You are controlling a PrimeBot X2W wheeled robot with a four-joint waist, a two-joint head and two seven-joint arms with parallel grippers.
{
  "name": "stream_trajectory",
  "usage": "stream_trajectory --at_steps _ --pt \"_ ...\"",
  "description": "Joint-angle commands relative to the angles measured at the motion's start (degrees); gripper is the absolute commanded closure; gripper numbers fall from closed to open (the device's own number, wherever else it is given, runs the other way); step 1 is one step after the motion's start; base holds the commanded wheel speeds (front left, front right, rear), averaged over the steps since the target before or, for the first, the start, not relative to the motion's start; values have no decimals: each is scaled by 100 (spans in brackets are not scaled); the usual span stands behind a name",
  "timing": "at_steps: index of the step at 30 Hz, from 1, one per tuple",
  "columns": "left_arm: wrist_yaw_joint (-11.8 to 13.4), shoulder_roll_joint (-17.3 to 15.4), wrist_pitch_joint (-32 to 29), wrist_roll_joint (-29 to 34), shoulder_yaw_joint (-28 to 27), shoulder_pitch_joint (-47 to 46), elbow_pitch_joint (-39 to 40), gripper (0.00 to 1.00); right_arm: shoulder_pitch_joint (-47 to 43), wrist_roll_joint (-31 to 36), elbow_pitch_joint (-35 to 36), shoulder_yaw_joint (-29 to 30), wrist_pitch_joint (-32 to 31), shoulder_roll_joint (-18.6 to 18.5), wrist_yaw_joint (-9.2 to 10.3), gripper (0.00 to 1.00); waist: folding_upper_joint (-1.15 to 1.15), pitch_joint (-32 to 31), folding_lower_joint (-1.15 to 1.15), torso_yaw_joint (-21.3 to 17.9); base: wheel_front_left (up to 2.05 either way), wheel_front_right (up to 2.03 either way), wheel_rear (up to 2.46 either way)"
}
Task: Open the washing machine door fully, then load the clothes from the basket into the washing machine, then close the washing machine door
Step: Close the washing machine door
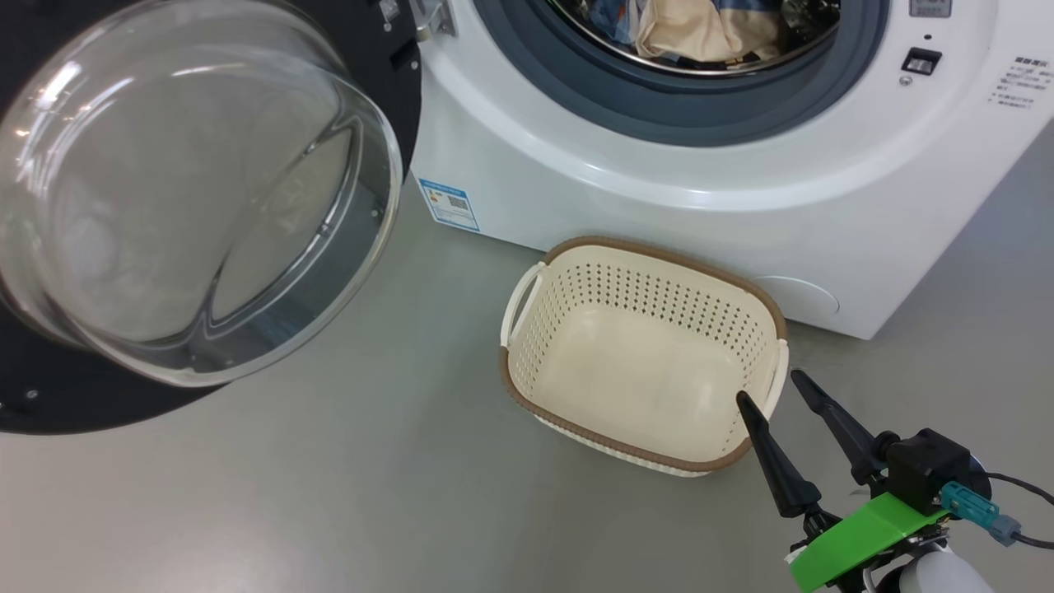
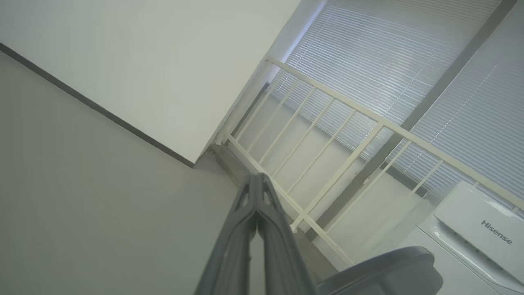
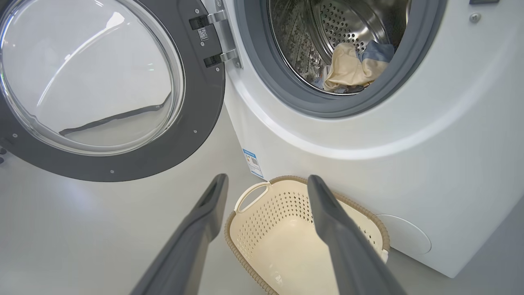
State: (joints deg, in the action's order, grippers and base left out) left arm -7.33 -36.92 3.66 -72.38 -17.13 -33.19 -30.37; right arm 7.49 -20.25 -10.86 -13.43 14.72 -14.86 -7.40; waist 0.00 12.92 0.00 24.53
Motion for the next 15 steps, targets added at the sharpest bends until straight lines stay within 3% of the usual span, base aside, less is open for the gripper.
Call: stream_trajectory --at_steps 1,6,15 --pt "-15 -506 -72 1 -138 -144 18 100 109 47 132 -137 28 -41 -9 0 0 35 0 -15 0 0 0" --pt "-15 -815 -1168 -629 114 -605 -820 100 121 53 128 -178 28 -65 -9 0 0 105 0 -7 0 0 0" --pt "-15 -1095 -2752 -991 636 -1054 -1492 100 184 58 131 -228 28 -115 -9 0 0 257 0 4 0 0 0"
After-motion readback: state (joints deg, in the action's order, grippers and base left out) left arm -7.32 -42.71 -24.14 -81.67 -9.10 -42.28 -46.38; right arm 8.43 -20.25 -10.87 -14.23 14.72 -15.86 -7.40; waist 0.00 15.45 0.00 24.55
